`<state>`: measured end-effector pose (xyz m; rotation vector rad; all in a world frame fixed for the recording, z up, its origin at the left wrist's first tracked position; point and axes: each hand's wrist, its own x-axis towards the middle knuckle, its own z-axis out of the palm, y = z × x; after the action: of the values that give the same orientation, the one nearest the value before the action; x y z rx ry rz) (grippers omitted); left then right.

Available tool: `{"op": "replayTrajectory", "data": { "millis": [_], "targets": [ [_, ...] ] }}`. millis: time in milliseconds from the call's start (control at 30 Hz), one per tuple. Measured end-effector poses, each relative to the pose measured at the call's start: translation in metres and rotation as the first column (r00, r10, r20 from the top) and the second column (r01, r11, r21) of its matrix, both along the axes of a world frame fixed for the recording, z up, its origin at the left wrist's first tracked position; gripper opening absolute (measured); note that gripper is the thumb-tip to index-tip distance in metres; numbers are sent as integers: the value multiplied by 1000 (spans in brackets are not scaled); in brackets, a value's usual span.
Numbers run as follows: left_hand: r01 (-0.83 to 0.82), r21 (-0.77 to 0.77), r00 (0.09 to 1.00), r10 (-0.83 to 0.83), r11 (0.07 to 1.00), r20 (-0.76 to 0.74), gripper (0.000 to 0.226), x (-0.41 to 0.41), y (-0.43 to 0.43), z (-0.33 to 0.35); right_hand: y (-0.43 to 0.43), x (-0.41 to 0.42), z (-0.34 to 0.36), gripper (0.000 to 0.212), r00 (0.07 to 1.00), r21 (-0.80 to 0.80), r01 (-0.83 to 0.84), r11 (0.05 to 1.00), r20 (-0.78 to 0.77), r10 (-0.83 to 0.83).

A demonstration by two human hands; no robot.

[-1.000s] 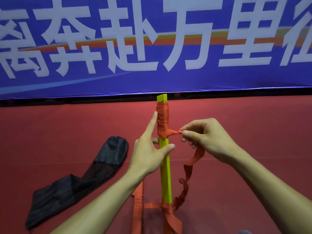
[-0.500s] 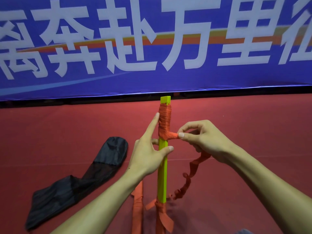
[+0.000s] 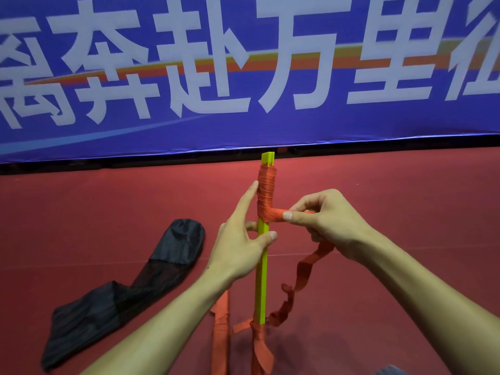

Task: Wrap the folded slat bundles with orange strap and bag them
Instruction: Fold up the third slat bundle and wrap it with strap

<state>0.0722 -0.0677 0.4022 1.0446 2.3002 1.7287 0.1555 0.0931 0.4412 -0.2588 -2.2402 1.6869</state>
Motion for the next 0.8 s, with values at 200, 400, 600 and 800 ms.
{"op": "replayTrajectory", "data": {
  "millis": [200,400,600,800],
  "targets": [
    [118,120,963,-143,986,230,82,11,2,4,0,-5,-5,24,989,191,131,973,-100,-113],
    [234,256,885,-315,938,343,67,15,6,3,-7,-5,-5,24,985,107,118,987,-138,-103],
    [157,403,854,-329,901,403,43,22,13,6,-15,-3,-3,30,979,125,157,980,-153,-138],
    [135,447,872,-320,884,371,48,17,16,0,-14,-1,-3,28,986,171,131,977,-129,-110]
  ]
}}
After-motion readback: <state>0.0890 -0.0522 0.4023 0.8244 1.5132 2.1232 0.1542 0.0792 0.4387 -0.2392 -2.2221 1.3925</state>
